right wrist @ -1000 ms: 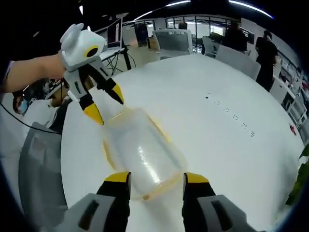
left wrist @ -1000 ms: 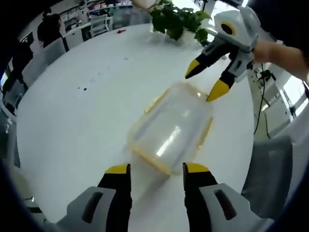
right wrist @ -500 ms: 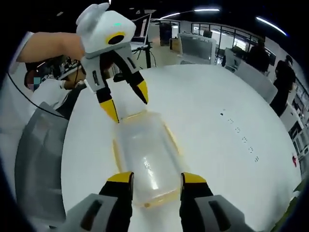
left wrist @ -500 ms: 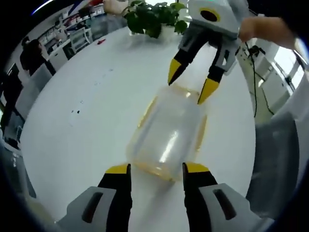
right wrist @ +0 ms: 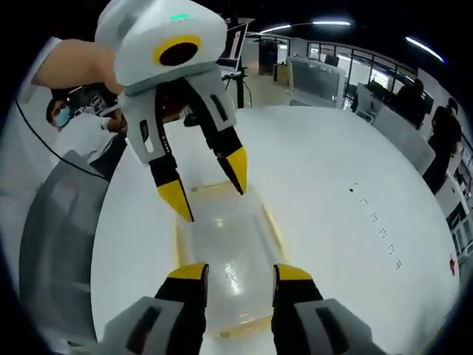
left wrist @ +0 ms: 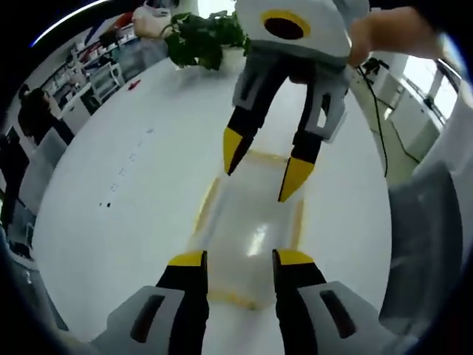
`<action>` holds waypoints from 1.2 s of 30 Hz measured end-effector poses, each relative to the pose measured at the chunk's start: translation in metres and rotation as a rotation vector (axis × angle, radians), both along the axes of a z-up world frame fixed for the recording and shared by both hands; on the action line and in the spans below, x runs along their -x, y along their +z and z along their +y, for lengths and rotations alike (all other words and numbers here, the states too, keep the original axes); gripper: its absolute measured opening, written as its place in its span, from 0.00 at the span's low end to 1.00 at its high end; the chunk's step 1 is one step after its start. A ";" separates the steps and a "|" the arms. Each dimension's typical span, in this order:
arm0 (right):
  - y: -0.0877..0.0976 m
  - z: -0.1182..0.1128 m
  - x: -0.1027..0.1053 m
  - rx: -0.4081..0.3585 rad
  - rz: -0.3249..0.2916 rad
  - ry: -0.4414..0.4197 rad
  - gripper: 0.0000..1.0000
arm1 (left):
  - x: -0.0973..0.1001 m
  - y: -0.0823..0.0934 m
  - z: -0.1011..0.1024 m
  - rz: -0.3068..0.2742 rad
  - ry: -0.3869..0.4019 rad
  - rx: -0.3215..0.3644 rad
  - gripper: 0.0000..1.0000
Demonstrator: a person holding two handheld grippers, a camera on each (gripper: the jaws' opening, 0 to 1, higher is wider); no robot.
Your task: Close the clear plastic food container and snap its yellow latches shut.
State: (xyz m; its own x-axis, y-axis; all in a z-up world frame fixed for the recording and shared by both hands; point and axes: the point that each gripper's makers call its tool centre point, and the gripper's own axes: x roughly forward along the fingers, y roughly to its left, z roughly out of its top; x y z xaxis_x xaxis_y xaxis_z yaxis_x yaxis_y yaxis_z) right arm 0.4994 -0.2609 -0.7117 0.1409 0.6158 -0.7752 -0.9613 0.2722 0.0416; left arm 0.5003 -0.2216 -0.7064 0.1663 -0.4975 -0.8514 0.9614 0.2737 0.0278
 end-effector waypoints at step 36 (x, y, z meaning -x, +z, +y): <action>-0.009 0.025 -0.027 -0.026 0.019 0.019 0.39 | 0.036 -0.020 -0.024 -0.041 -0.082 -0.016 0.49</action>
